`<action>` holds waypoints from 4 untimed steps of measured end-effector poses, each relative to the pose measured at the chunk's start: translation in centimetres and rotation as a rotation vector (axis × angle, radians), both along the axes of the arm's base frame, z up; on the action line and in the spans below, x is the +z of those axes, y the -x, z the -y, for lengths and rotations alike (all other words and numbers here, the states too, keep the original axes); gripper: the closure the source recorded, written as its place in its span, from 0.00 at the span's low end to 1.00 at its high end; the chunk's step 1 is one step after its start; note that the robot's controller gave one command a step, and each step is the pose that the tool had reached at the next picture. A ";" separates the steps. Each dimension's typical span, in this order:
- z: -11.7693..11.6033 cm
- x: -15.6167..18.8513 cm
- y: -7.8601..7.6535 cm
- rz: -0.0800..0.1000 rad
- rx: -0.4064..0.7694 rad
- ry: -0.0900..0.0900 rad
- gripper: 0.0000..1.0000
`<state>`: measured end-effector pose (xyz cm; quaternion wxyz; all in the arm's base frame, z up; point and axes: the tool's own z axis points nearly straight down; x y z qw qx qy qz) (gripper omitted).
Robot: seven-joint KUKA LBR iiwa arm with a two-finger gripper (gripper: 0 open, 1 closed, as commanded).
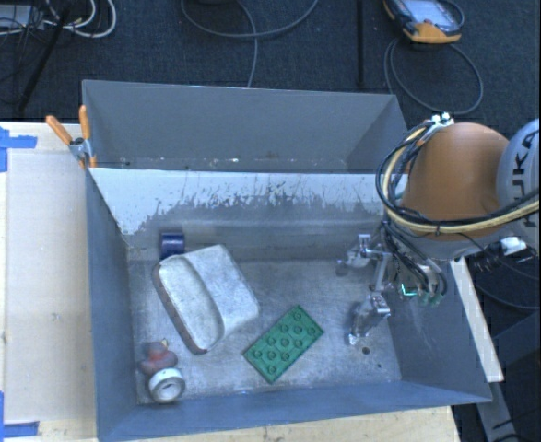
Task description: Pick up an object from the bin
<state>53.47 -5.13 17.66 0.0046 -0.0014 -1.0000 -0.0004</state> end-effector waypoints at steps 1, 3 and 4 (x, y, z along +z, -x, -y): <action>0.0 0.4 -1.7 0.011 0.283 -0.001 0.00; -2.2 -10.1 3.0 0.027 0.392 0.001 1.00; -4.4 4.5 2.5 0.016 0.618 -0.001 1.00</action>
Offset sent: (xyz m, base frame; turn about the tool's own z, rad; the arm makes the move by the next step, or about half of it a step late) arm 0.0160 -0.0012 0.0042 -0.2829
